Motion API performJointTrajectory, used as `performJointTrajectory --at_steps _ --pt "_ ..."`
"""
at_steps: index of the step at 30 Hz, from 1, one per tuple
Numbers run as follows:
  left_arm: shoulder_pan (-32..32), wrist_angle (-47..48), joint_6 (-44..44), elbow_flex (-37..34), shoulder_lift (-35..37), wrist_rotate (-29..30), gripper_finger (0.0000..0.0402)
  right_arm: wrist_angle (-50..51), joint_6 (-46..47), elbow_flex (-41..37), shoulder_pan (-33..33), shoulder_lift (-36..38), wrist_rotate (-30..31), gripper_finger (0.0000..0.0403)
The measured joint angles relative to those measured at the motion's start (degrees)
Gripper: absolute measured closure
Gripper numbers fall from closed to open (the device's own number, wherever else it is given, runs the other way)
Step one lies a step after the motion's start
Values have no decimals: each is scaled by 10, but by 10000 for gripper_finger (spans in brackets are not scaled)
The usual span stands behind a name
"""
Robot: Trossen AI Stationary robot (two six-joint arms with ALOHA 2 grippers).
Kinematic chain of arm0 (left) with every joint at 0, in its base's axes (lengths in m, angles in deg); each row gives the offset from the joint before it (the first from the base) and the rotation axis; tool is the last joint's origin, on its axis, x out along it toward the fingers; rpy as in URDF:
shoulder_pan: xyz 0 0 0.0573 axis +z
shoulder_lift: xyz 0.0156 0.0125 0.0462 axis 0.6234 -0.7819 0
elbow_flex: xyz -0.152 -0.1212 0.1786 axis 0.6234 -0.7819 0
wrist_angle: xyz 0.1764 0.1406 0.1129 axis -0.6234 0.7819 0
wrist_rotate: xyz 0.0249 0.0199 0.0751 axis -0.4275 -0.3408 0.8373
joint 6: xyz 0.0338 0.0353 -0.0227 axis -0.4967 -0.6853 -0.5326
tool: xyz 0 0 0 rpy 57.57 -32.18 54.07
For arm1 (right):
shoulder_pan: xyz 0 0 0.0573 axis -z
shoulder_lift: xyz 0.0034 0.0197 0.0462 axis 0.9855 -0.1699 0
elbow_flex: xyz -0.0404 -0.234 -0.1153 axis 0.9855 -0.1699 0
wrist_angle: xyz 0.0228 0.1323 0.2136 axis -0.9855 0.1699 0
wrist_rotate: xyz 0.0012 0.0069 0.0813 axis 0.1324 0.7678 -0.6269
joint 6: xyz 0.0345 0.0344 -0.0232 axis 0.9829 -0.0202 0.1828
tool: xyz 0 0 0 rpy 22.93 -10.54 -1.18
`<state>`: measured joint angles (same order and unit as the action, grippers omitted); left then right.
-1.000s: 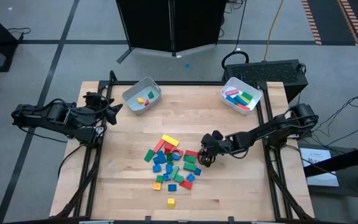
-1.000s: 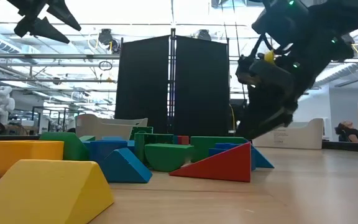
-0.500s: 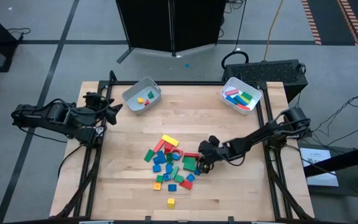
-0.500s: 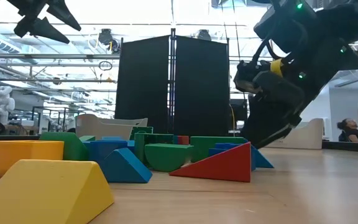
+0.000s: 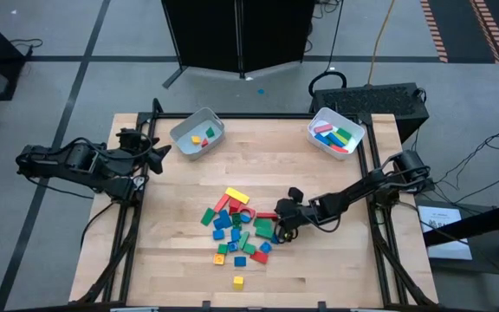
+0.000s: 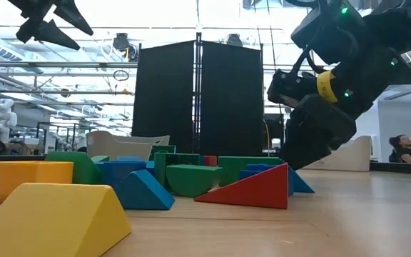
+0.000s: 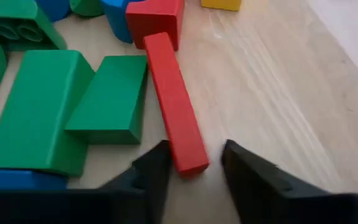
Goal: Sort blocks by size
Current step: Put the rectangular red block into the white bin
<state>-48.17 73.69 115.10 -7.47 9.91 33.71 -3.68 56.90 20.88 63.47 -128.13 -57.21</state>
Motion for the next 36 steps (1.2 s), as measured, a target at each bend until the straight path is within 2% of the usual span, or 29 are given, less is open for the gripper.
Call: performJointTrajectory --at_steps 4,5,13,18,22,27,36 --pt "0 0 0 0 -1 0 120 -2 8 0 1 0 4 364" --pt "0 0 0 0 -2 0 120 -6 13 0 1 0 5 370" --pt "0 0 0 0 -9 0 120 -32 90 -2 5 8 28 370" --pt "0 0 0 0 -12 0 120 14 161 -2 37 52 82 370" --pt "0 0 -2 0 -12 0 120 92 188 -2 76 105 117 370" --pt "0 0 -2 0 -12 -1 120 240 226 -2 139 189 173 370" --pt "0 3 -5 0 -12 -2 120 439 198 -1 242 374 256 370"
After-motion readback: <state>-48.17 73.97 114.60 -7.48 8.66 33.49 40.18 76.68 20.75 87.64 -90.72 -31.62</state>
